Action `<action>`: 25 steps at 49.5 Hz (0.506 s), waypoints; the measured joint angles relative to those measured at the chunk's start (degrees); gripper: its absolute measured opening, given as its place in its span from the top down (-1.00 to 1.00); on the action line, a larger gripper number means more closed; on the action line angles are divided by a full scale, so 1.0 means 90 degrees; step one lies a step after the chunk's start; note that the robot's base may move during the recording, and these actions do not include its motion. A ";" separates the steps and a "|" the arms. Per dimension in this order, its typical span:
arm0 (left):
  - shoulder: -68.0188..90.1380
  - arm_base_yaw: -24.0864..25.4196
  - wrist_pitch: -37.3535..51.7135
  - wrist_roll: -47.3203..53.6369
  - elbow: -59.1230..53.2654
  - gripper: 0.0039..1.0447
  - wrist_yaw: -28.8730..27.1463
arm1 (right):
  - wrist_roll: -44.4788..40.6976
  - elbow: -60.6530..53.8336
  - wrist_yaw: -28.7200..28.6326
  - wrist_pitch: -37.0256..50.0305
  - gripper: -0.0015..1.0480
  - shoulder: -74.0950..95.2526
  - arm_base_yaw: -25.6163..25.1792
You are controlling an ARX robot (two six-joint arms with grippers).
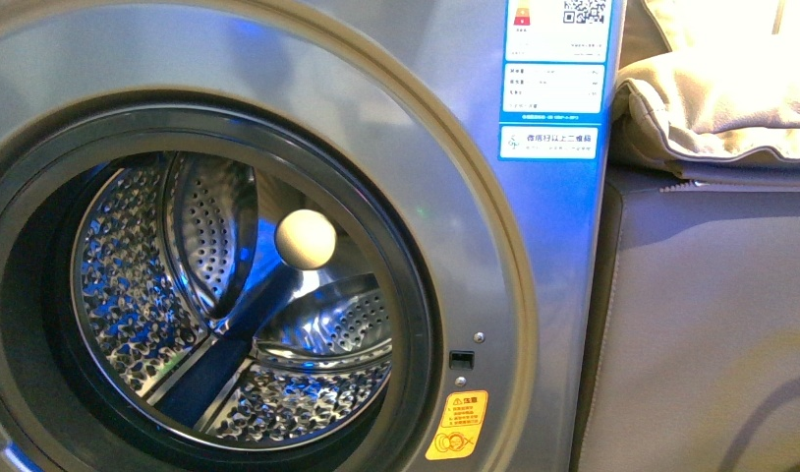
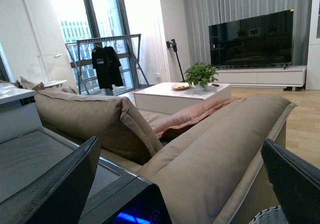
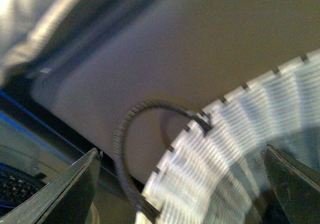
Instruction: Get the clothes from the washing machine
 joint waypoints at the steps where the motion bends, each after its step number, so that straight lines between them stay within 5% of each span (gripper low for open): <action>1: 0.0000 0.0000 0.0000 0.0000 0.0000 -0.88 0.0000 | 0.0073 -0.0019 0.0058 0.0090 -0.85 -0.0274 0.0102; 9: 0.0000 0.0000 0.0000 0.0000 0.0000 -0.88 0.0000 | 0.0454 -0.0187 0.0770 -0.0024 -0.85 -0.2059 0.1277; 19: 0.0022 -0.0012 -0.0053 -0.0022 0.0049 -0.88 -0.0068 | 0.0131 -0.1003 0.2880 -0.1423 -0.85 -0.4590 0.3942; 25: 0.1069 -0.0151 -0.3164 -0.1173 0.2443 -0.88 -0.2040 | -0.0277 -0.1302 0.3271 -0.1588 -0.85 -0.5287 0.4369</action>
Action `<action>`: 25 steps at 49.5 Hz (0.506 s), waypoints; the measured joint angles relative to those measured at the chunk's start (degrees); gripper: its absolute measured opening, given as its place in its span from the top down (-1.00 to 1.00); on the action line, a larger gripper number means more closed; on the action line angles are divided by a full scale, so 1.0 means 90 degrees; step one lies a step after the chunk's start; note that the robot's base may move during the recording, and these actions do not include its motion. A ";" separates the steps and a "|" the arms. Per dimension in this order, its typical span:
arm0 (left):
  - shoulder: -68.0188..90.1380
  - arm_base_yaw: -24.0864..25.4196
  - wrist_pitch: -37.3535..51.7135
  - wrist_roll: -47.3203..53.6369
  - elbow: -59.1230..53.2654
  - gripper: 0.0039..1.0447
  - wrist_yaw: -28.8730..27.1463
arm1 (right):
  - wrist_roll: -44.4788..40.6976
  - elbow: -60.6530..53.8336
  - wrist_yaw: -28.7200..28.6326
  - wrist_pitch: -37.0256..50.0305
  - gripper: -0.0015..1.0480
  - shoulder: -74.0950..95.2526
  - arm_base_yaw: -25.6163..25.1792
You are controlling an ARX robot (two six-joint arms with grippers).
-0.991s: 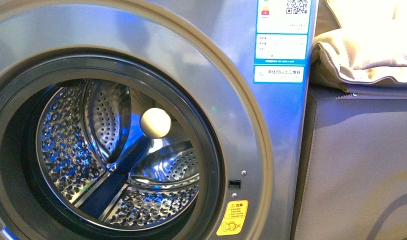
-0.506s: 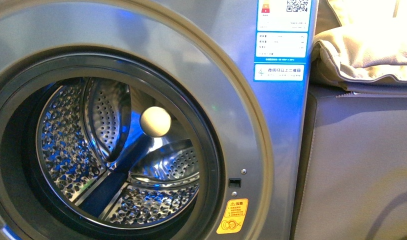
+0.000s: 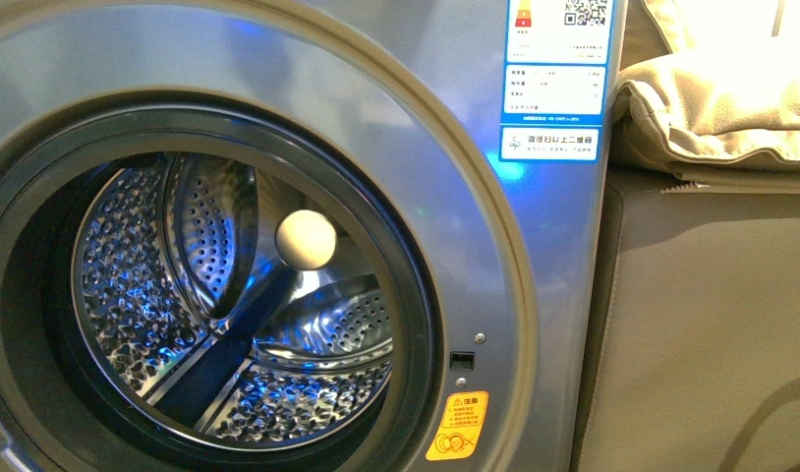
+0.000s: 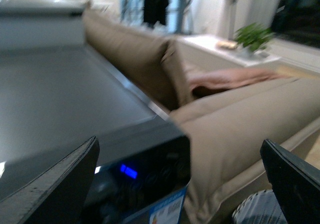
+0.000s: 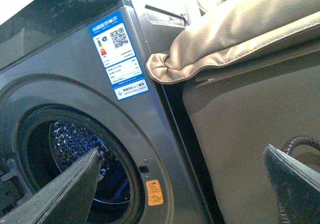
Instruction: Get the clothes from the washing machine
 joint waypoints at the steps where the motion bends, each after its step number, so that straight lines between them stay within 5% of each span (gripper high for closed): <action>1: 0.0112 0.0000 -0.0410 -0.0112 0.0296 -0.88 -0.0209 | -0.0010 -0.0044 -0.0002 0.0002 -0.85 -0.0036 -0.0005; 6: 0.0352 0.0024 -0.1314 -0.0452 0.0838 -0.88 -0.0578 | -0.0114 -0.0274 0.0022 -0.0015 -0.85 -0.0063 -0.0039; 25: -0.0036 0.0520 -0.1025 -0.0459 0.0687 -0.88 -0.1151 | -0.0347 -0.0316 0.0141 0.0454 -0.85 0.0347 -0.0019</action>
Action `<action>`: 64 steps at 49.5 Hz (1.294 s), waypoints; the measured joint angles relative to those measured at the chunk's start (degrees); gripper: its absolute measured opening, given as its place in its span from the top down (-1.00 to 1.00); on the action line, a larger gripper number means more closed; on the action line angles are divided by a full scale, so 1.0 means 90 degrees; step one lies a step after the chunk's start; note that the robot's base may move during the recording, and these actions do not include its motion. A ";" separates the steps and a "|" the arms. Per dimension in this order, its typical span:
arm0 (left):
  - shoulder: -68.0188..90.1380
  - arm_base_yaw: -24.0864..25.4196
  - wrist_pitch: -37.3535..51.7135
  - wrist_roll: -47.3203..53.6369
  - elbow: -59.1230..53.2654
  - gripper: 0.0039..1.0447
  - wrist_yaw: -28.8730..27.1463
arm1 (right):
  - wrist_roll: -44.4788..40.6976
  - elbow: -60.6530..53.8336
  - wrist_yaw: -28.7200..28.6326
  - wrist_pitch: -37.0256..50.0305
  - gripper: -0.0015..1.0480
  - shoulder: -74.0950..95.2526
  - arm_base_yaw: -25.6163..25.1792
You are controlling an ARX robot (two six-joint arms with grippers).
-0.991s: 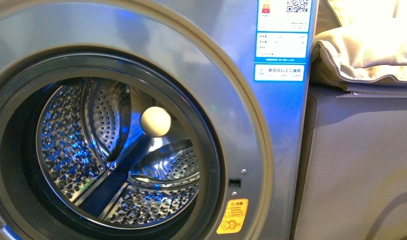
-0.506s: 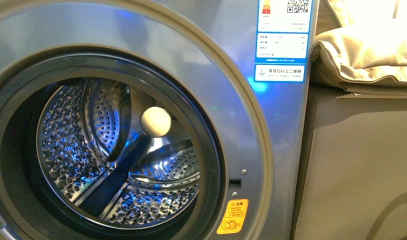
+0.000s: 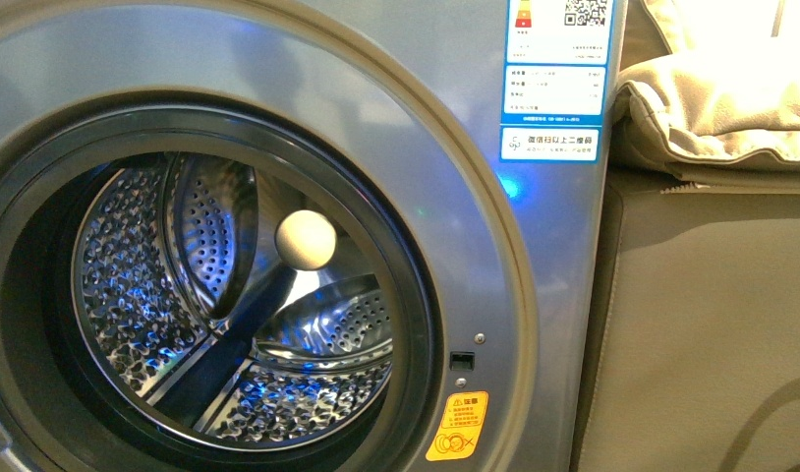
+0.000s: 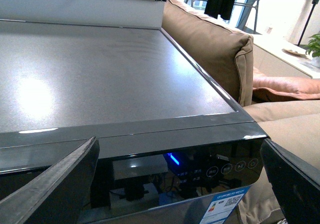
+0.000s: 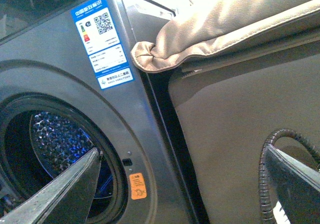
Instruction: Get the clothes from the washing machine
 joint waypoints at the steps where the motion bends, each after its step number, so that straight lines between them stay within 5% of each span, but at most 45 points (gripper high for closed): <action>1: -0.0032 0.0041 0.0000 -0.0005 -0.0039 -0.88 0.0000 | -0.0017 -0.0002 0.0002 0.0027 -0.85 0.0032 -0.0010; 15: -0.0930 0.0549 0.0692 -0.0036 -0.1491 -0.88 -0.0078 | -0.0376 -0.0022 0.0155 0.0381 -0.85 0.0410 0.0044; 18: -0.1494 0.0631 0.1156 0.0243 -0.2494 -0.65 -0.0823 | -0.0442 -0.0029 0.0202 0.0602 -0.85 0.0525 0.0058; 24: -0.3662 0.1161 0.3351 0.0512 -0.6445 -0.10 -0.0588 | -0.0775 -0.0012 0.0629 0.0801 -0.82 0.0758 0.0180; 28: -0.4964 0.1525 0.4418 0.0556 -0.8852 0.27 -0.0221 | -0.1790 0.0036 0.2188 -0.1144 -0.46 0.0260 0.0860; 36: -0.6278 0.2057 0.5552 0.0597 -1.1764 0.95 0.0374 | -0.2375 0.0039 0.2341 -0.1809 0.21 -0.0080 0.0967; 45: -0.7011 0.2562 0.6246 0.0605 -1.3644 0.94 0.0731 | -0.2467 0.0046 0.2361 -0.2999 0.95 -0.1183 0.0976; 64: -0.8126 0.3451 0.6771 0.0622 -1.5215 0.94 0.1651 | -0.2487 0.0046 0.2358 -0.3038 0.95 -0.1258 0.0976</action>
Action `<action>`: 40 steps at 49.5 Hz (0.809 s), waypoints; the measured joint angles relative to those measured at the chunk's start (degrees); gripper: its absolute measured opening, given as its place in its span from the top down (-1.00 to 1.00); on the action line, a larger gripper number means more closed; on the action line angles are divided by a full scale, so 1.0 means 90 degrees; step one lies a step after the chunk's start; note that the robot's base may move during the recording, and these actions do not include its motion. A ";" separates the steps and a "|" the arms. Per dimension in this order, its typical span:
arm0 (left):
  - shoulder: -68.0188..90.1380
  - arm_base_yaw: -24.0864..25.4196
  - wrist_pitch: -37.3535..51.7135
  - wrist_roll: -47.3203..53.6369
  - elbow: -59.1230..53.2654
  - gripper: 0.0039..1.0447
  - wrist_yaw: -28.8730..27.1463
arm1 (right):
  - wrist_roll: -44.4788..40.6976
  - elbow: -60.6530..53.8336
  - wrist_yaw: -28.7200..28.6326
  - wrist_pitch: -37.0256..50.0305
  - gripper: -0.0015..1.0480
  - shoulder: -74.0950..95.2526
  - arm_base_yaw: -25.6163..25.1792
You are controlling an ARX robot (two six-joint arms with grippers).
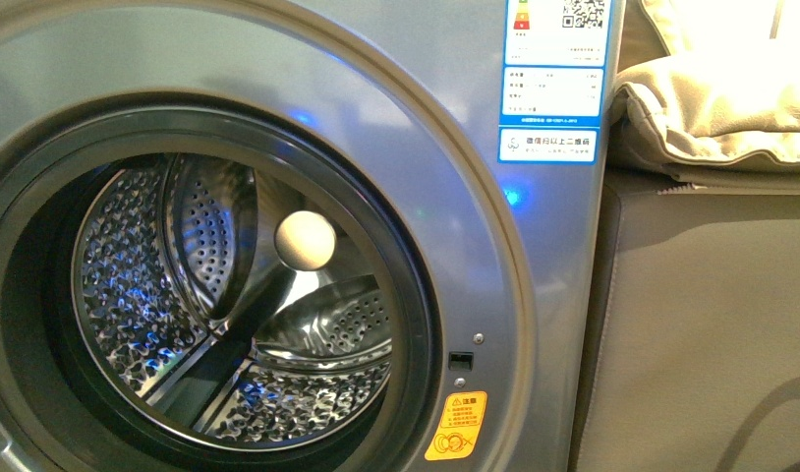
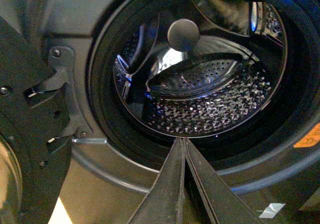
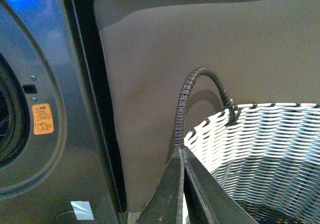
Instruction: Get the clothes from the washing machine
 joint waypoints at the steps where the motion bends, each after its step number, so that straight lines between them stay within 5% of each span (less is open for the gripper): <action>1: -0.0041 0.0000 0.0017 0.0000 -0.0056 0.94 0.0022 | 0.0000 0.0000 -0.0002 0.0000 0.95 0.0000 0.0000; 40: -0.1795 0.0000 -0.0687 0.0000 -0.1110 0.94 0.0024 | 0.0000 0.0000 0.0000 0.0000 0.95 0.0000 0.0000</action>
